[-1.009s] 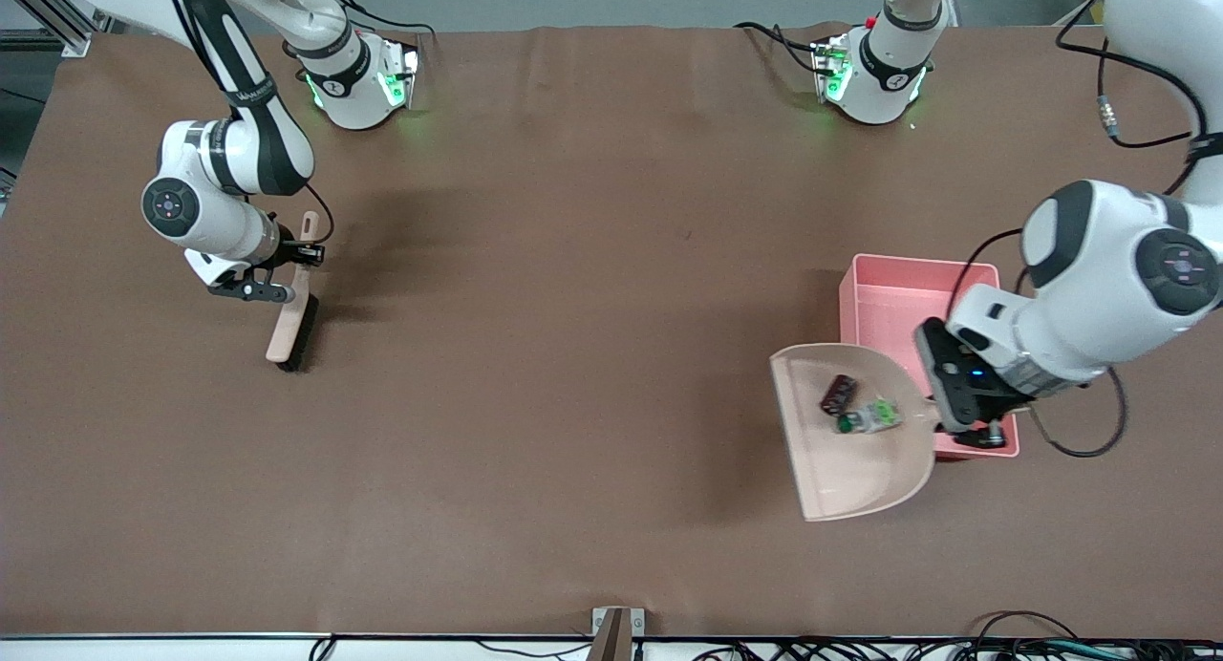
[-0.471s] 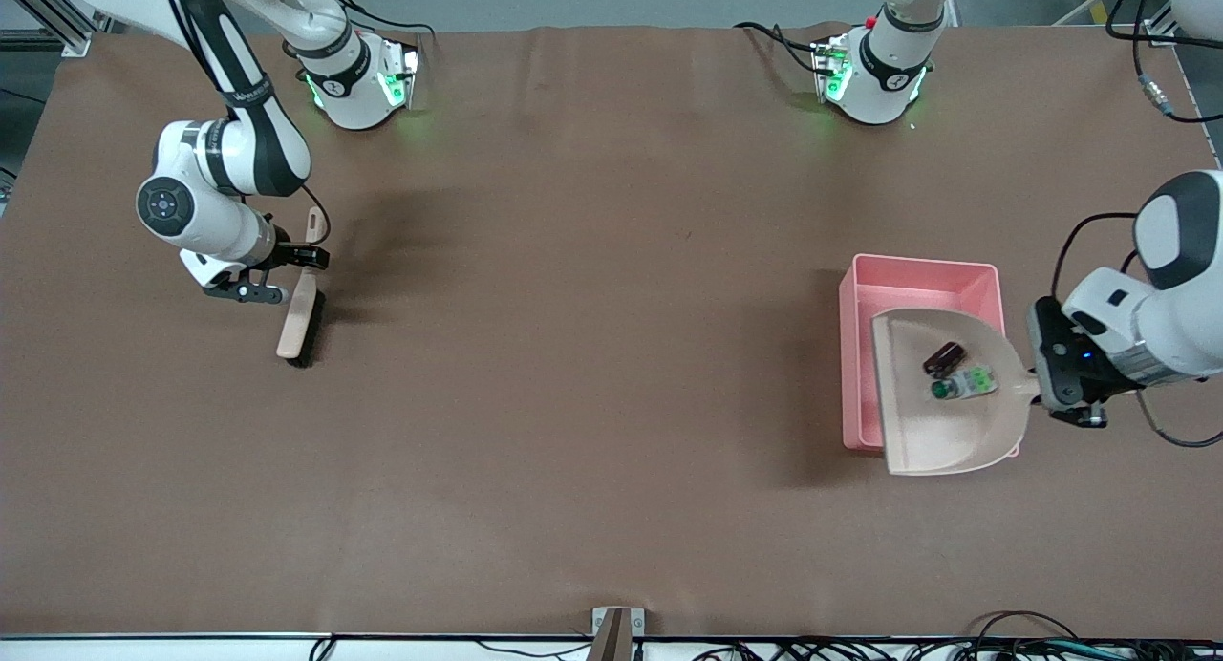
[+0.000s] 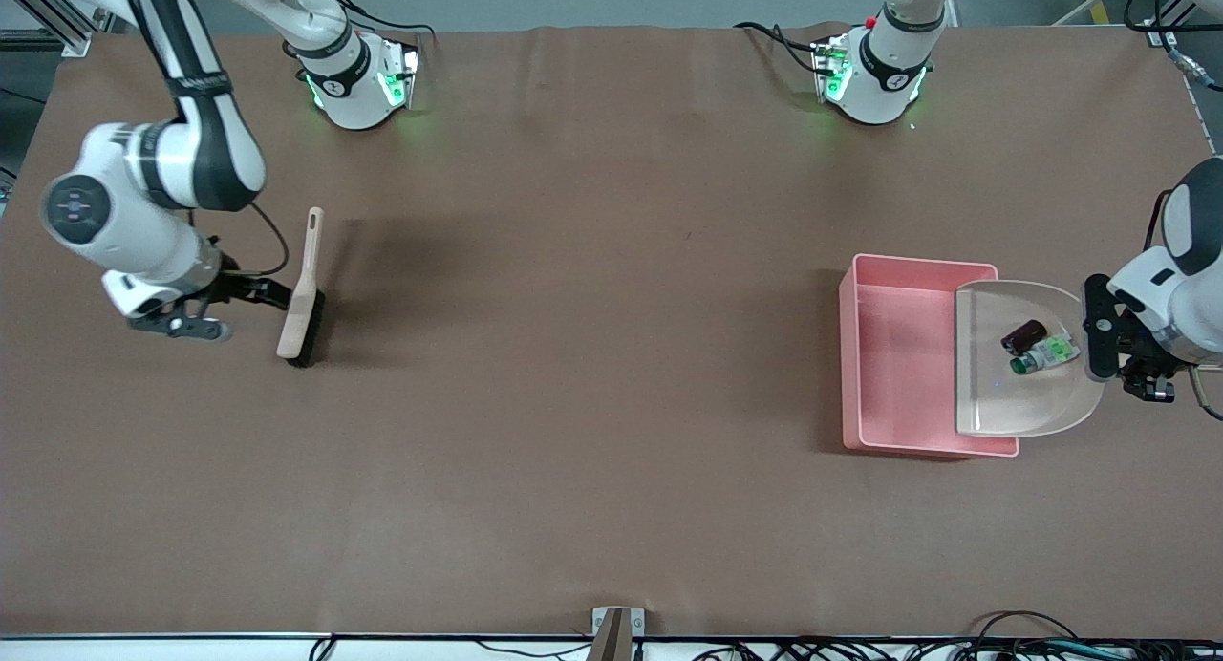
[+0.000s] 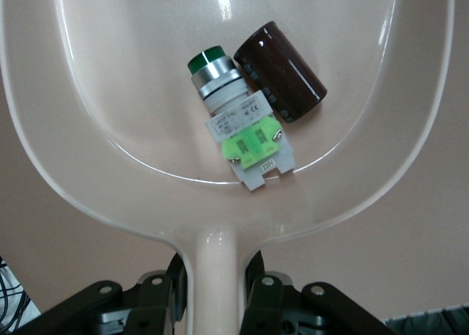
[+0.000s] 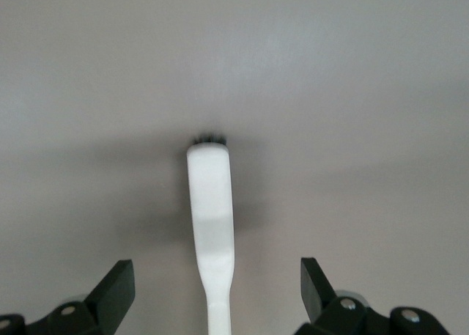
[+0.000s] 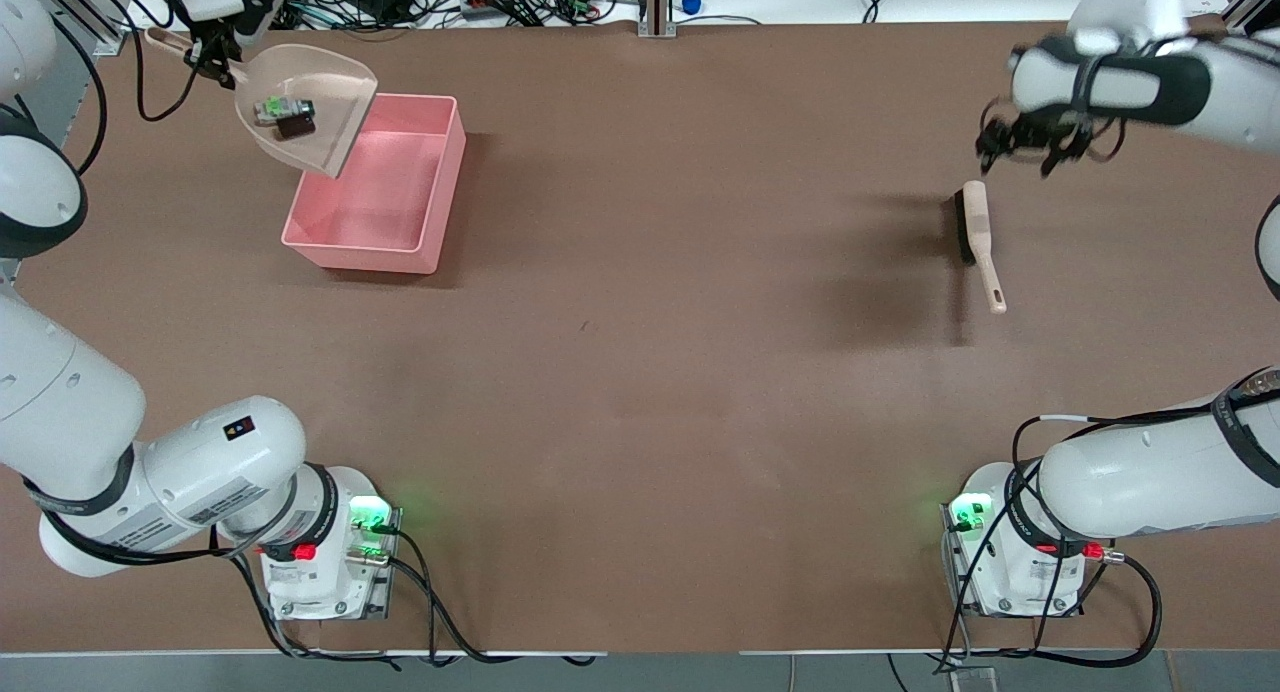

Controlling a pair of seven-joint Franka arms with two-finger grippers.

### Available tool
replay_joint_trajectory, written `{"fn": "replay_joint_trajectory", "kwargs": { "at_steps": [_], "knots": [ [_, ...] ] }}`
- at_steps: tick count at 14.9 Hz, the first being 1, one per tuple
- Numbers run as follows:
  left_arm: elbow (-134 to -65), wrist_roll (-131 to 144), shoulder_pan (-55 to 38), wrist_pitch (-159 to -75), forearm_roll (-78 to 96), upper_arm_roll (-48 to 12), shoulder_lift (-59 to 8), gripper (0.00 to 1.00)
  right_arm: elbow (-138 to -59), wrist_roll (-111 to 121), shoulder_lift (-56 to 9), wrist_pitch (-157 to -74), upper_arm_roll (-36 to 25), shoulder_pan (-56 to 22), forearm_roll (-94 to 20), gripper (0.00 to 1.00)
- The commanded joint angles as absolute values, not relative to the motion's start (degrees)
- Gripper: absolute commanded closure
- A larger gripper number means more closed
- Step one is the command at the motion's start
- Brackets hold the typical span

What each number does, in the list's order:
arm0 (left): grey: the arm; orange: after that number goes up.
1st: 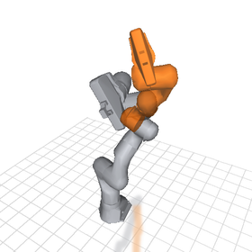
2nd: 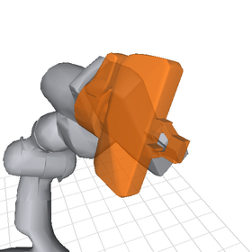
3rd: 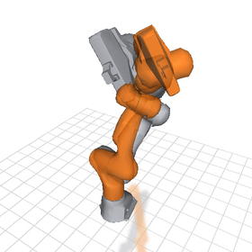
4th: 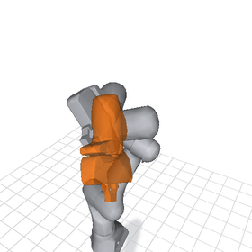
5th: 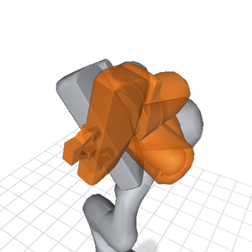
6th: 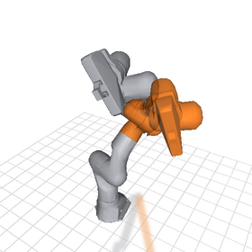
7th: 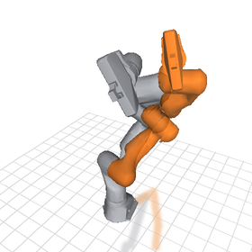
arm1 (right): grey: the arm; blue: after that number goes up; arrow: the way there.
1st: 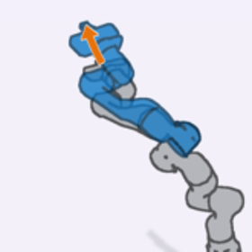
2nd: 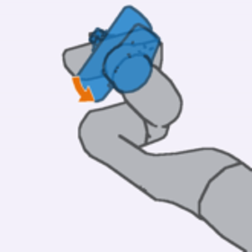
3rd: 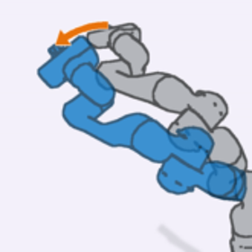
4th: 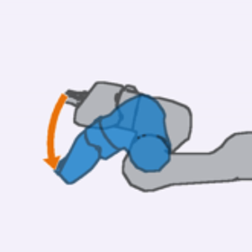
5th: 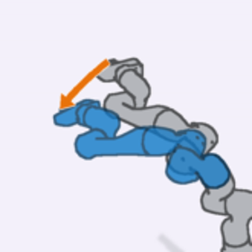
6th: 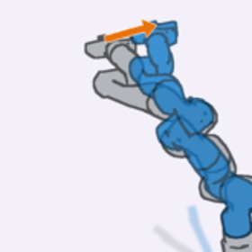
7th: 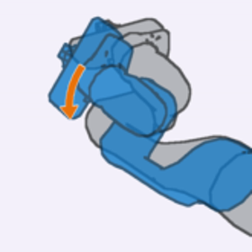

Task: Clean e-waste and dump in bin
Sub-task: 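Tilt the dustpan over the pink bin with the left gripper, dumping the parts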

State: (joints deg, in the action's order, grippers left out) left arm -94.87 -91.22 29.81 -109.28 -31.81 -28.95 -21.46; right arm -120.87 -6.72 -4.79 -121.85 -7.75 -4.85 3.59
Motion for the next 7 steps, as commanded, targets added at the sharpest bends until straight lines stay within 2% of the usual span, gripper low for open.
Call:
{"fn": "replay_joint_trajectory", "kwargs": {
  "at_steps": [1,4,7],
  "knots": [
    [-98.87,-89.14,29.53,-109.25,-36.81,-28.83,-18.99,1.00,-106.84,-6.68,-4.75,-110.35,-6.94,-4.13,3.87,0.00],
    [-101.33,-82.91,27.43,-108.90,-45.06,-29.27,-18.81,1.00,-96.70,-6.77,-4.92,-102.59,-6.86,-4.13,3.69,0.00],
    [-102.04,-80.68,26.72,-108.81,-48.42,-29.35,-18.81,1.00,-92.65,-6.33,-3.96,-97.41,-7.20,-3.52,-2.25,0.00]
  ]
}}
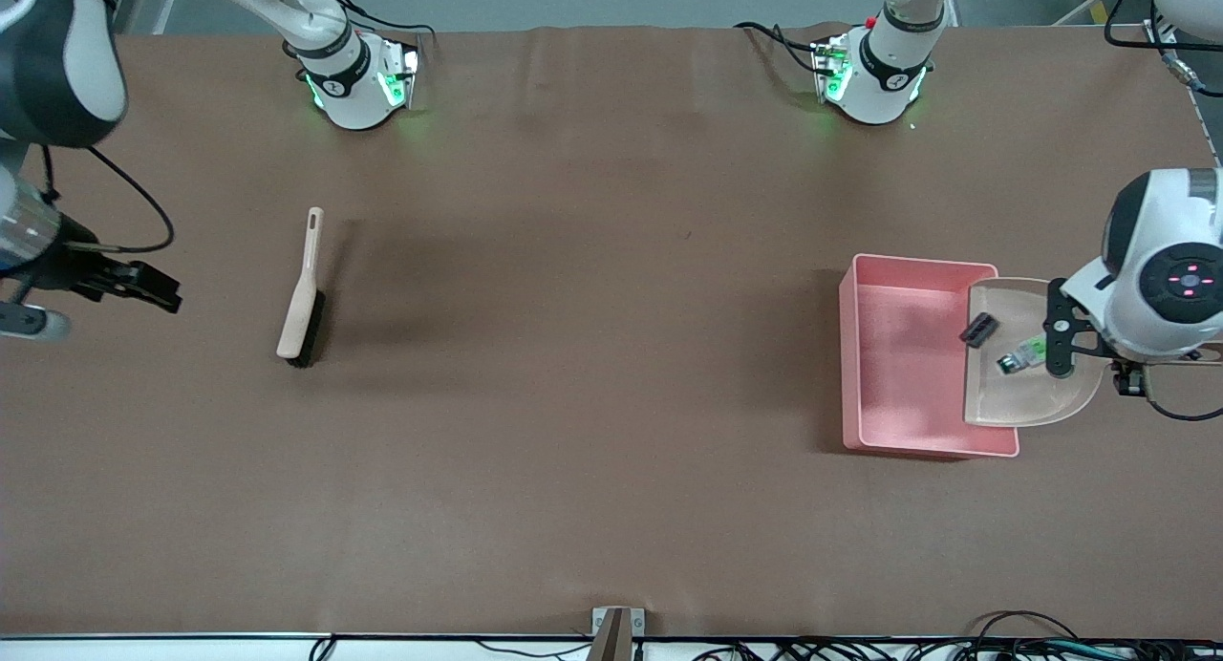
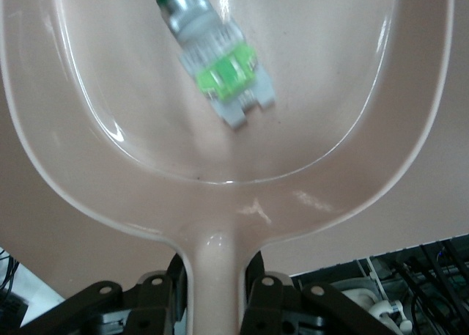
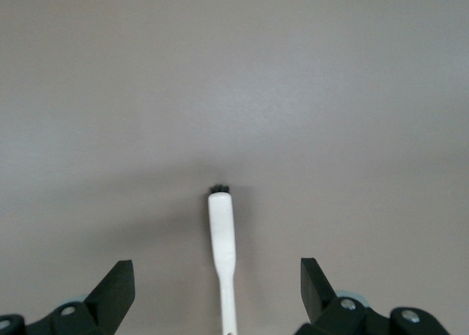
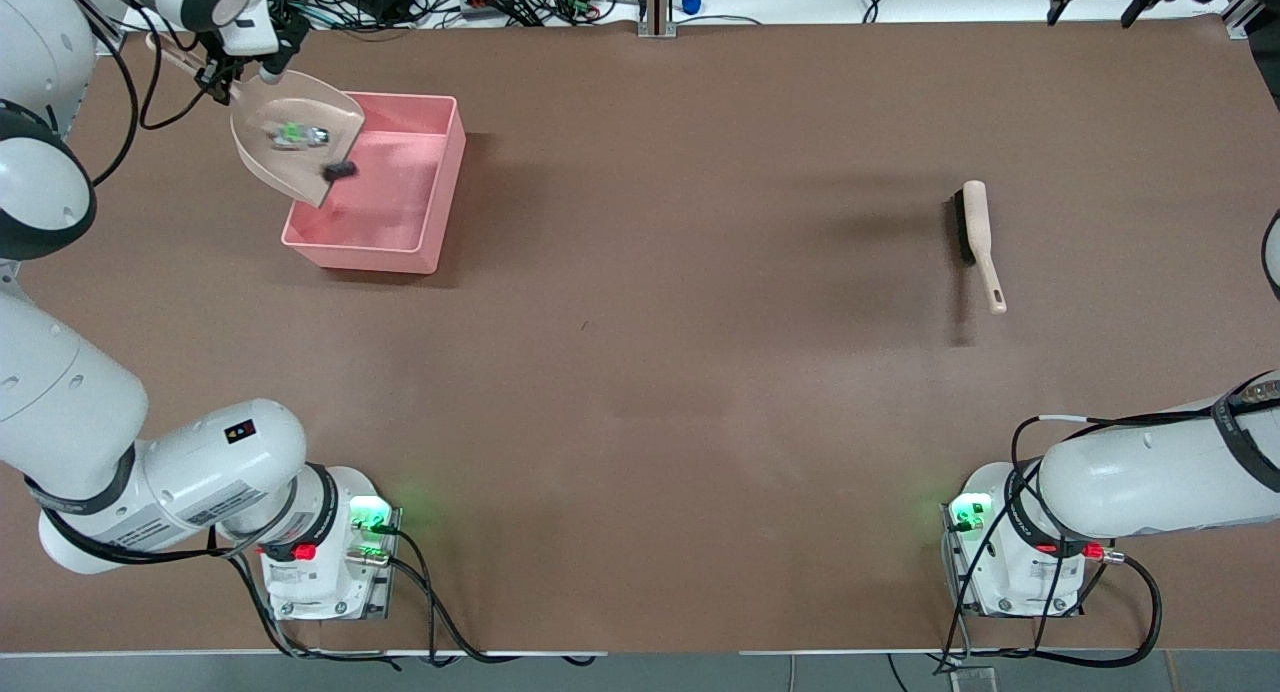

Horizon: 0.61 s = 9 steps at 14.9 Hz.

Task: Clean e-waste and dump in bin
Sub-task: 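Tilt the dustpan over the pink bin with the left gripper, dumping the parts, then move the dustpan back and lower it onto the table with the left gripper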

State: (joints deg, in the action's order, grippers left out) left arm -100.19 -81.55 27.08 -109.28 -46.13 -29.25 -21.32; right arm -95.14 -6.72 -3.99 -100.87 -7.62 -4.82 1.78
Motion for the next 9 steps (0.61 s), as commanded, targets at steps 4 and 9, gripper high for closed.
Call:
{"fn": "replay_joint_trajectory", "kwargs": {
  "at_steps": [4,9],
  "knots": [
    [-101.95,-79.63,24.97,-107.32,-52.03,-29.53,-18.11,1.00,-91.76,-3.44,1.40,-91.76,-7.38,-2.38,-3.25,0.00],
    [-98.19,-77.61,24.87,-106.96,-50.72,-33.74,-16.26,1.00,-91.76,6.42,1.49,-90.97,-7.12,1.23,-2.90,0.00]
  ]
}}
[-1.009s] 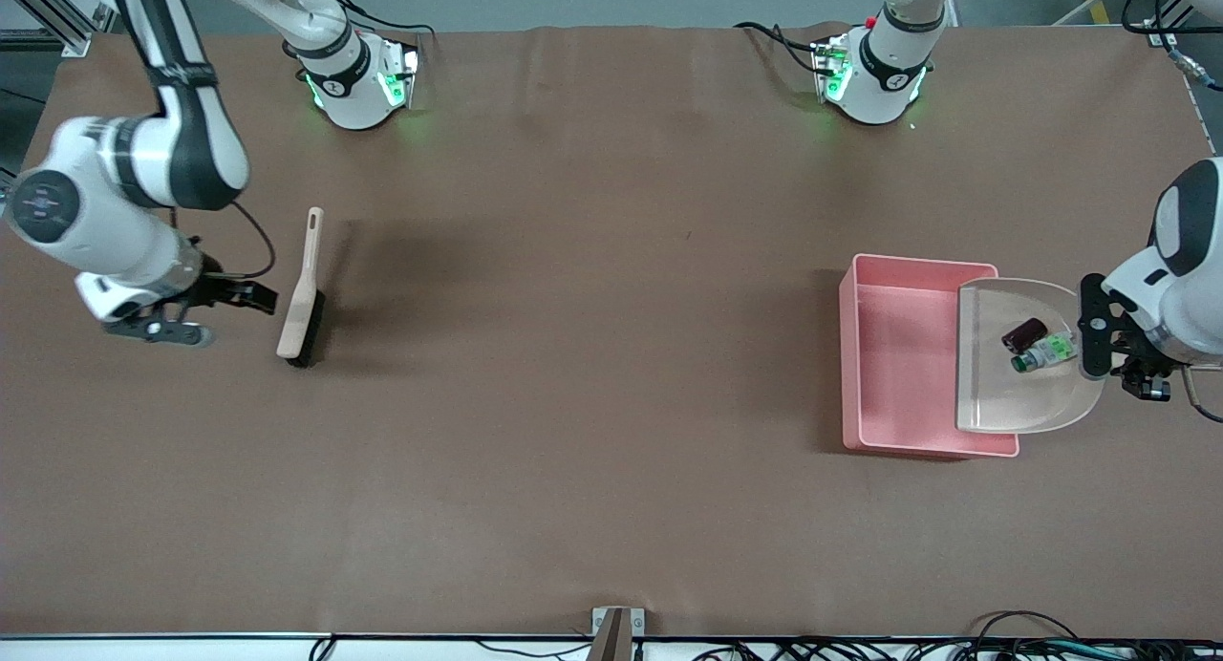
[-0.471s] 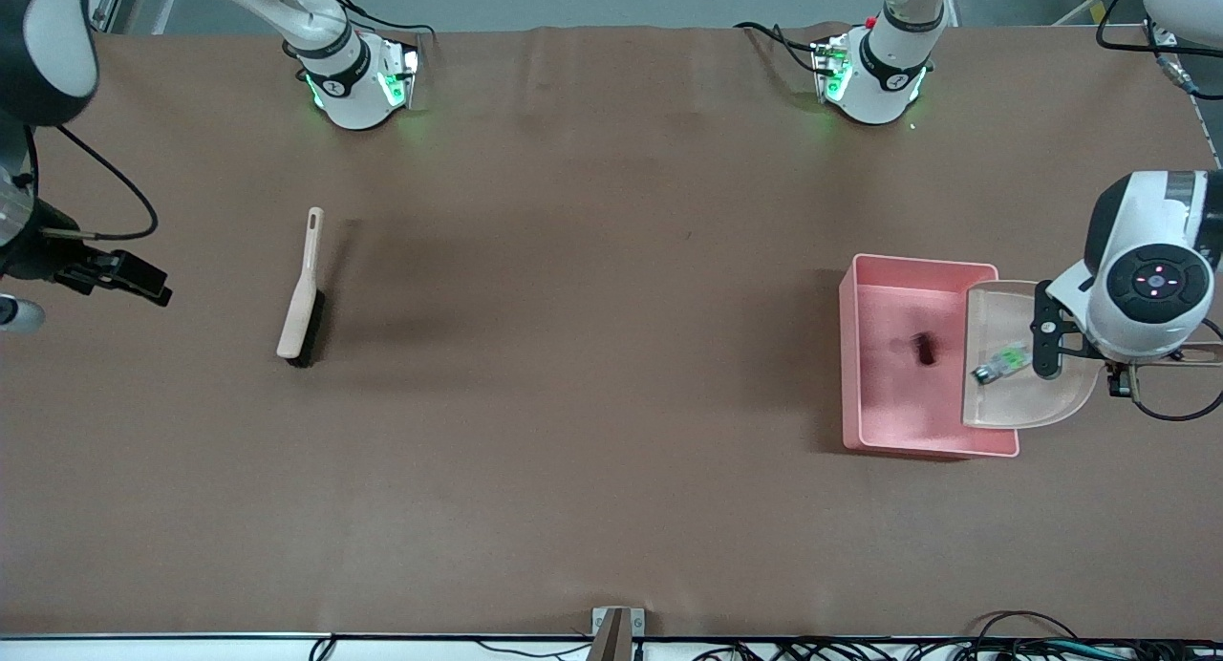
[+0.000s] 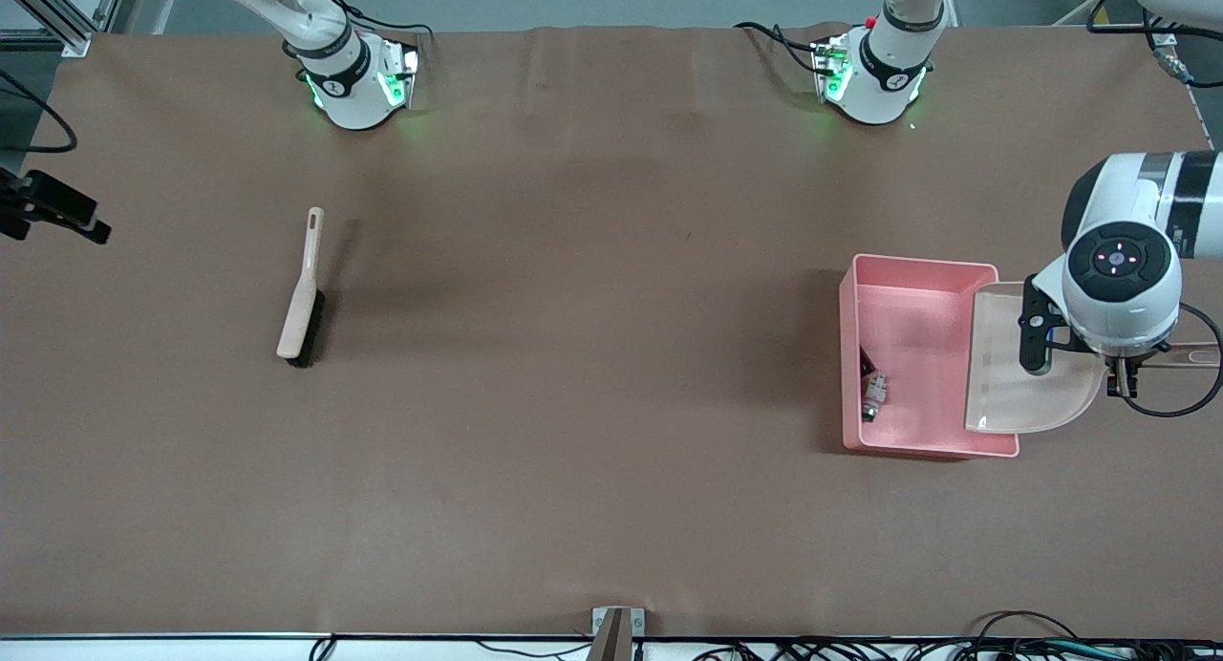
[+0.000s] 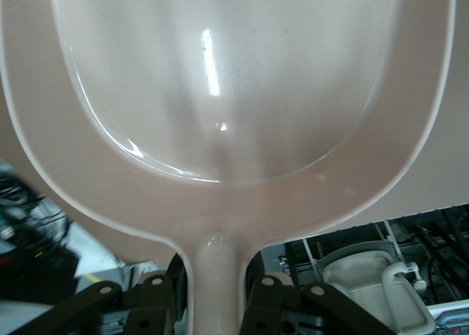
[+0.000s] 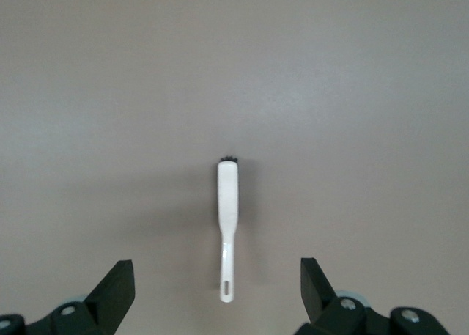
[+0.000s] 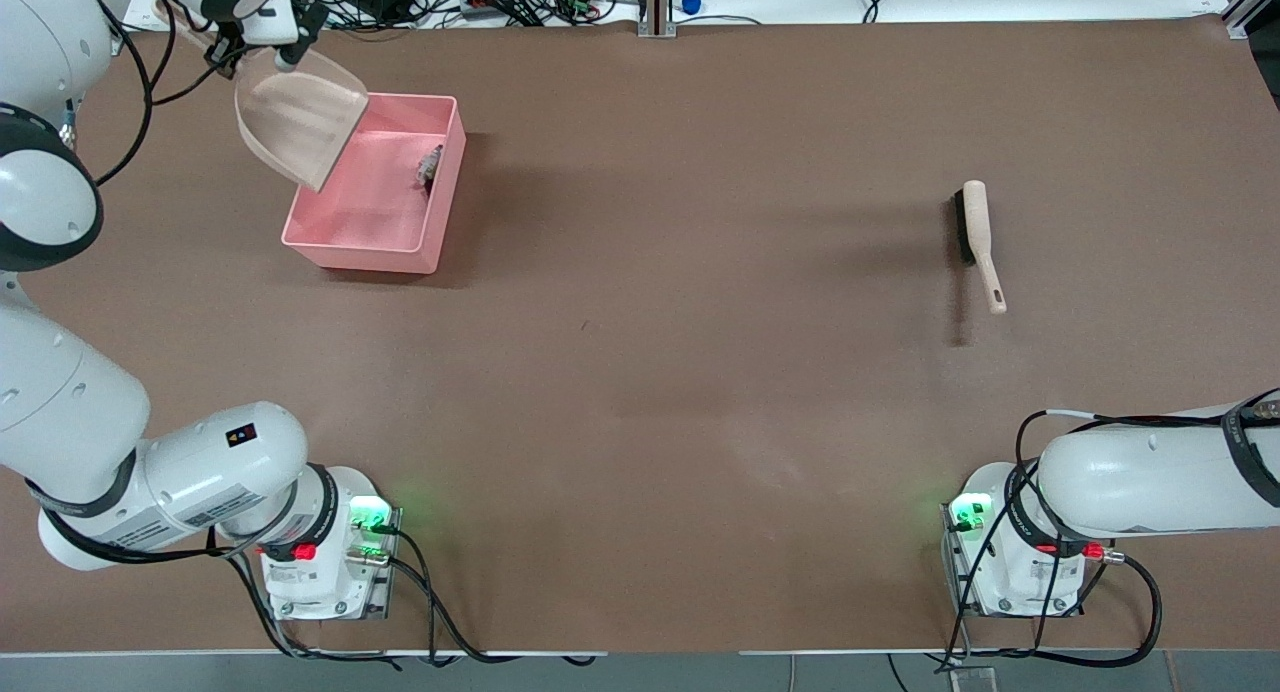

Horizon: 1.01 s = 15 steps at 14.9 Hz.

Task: Clean e-waste and dump in bin
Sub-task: 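Move the dustpan back and lower it onto the table with the left gripper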

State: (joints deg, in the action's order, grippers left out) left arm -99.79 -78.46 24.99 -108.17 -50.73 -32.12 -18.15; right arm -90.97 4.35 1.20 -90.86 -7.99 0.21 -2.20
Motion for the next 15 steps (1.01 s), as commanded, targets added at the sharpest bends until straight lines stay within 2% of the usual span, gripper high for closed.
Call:
{"fn": "replay_joint_trajectory", "kwargs": {
  "at_steps": [1,7,15],
  "knots": [
    [-96.87,-76.30,24.87,-106.96,-47.93,-35.06,-16.26,1.00,-91.76,6.15,1.58,-90.79,-6.86,0.88,-2.64,0.00],
    [-95.80,-63.92,18.83,-107.66,-29.03,-36.04,-17.92,1.00,-89.48,0.79,1.58,-86.05,-6.16,0.70,0.17,0.00],
    [-96.42,-50.90,6.96,-114.51,-25.05,-36.04,-22.76,1.00,-89.21,0.79,1.58,-85.61,-5.80,0.70,0.79,0.00]
  ]
}}
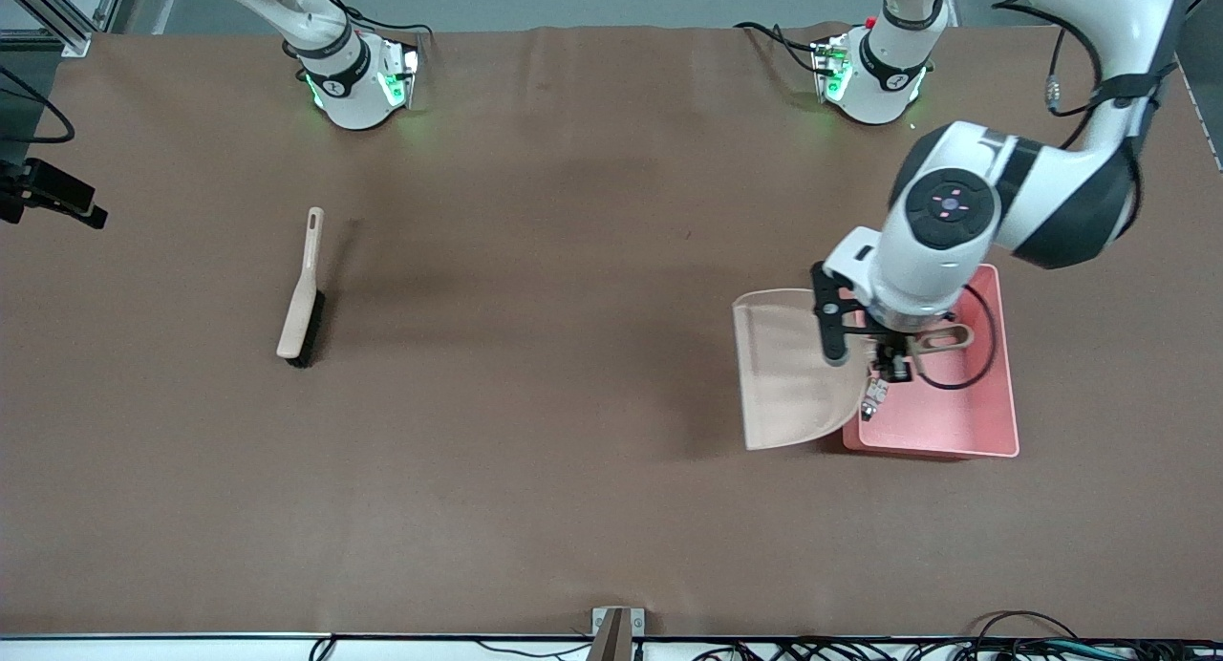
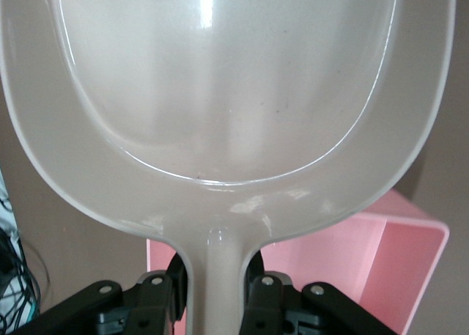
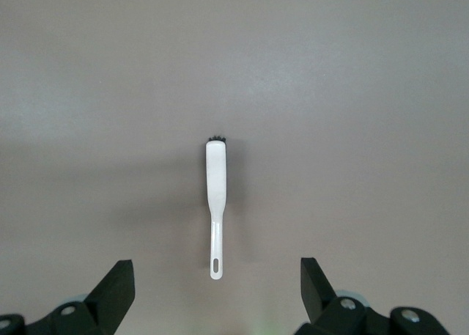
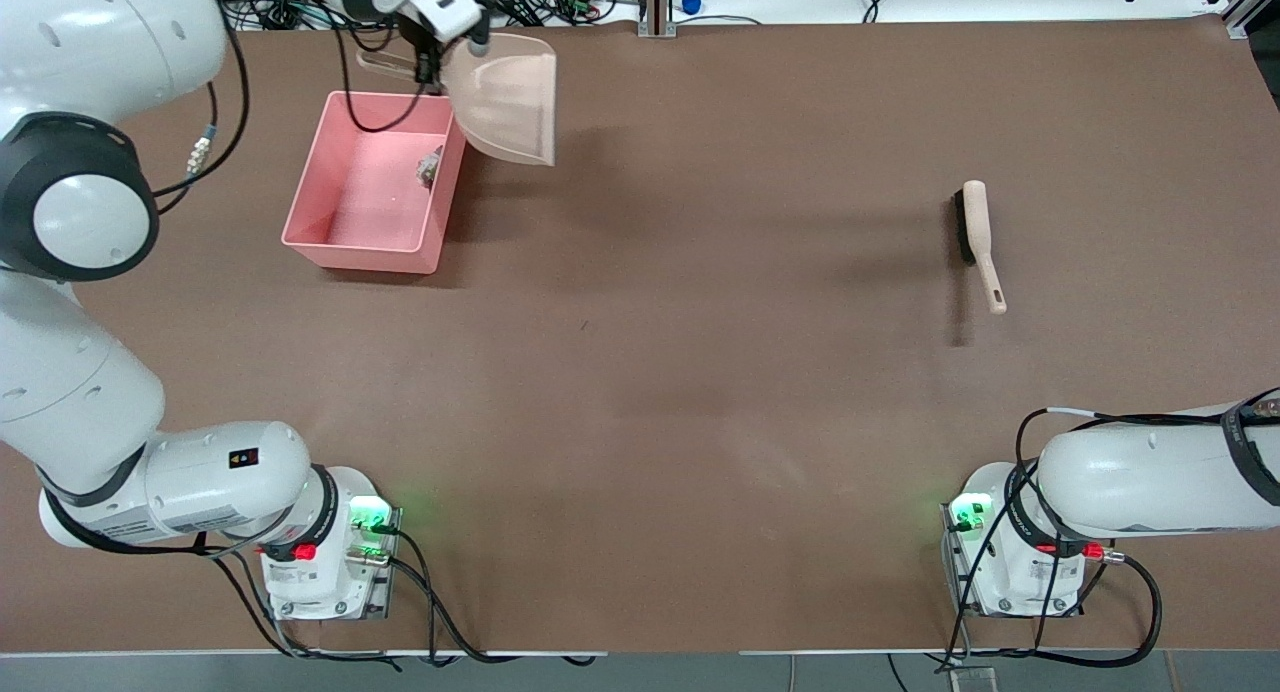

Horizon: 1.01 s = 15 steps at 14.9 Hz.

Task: Clean e-waste and dump in bin
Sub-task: 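Move the dustpan back and lower it onto the table with the left gripper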

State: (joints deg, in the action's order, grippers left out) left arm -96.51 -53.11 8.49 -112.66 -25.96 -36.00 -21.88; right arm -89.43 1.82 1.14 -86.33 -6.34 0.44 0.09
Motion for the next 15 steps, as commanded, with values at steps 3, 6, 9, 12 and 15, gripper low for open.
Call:
{"fn": "replay_joint_trajectory", "kwargs": {
  "at_steps": [3,6,9,12,15],
  "knots": [
    [-96.50,-48.79,3.79,-116.89,-25.05,-35.95,-24.78,1.00,-89.21,0.88,1.58,-85.61,-5.80,0.70,0.79,0.00],
    [-96.50,-46.59,1.15,-119.61,-25.14,-35.95,-26.98,1.00,-89.21,0.97,1.58,-85.61,-5.80,0.79,0.79,0.00],
    [-96.50,-44.56,-0.78,-121.46,-25.58,-35.86,-29.26,1.00,-89.30,1.05,1.58,-85.61,-5.89,0.88,0.79,0.00],
    [-96.50,-43.07,-2.19,-123.22,-25.84,-35.77,-31.28,1.00,-89.30,0.97,1.58,-85.52,-5.89,0.79,0.79,0.00],
    [-96.59,-42.80,-3.34,-125.76,-25.93,-35.51,-33.57,1.00,-89.30,0.97,1.50,-85.61,-5.89,0.79,0.79,0.00]
  ]
}}
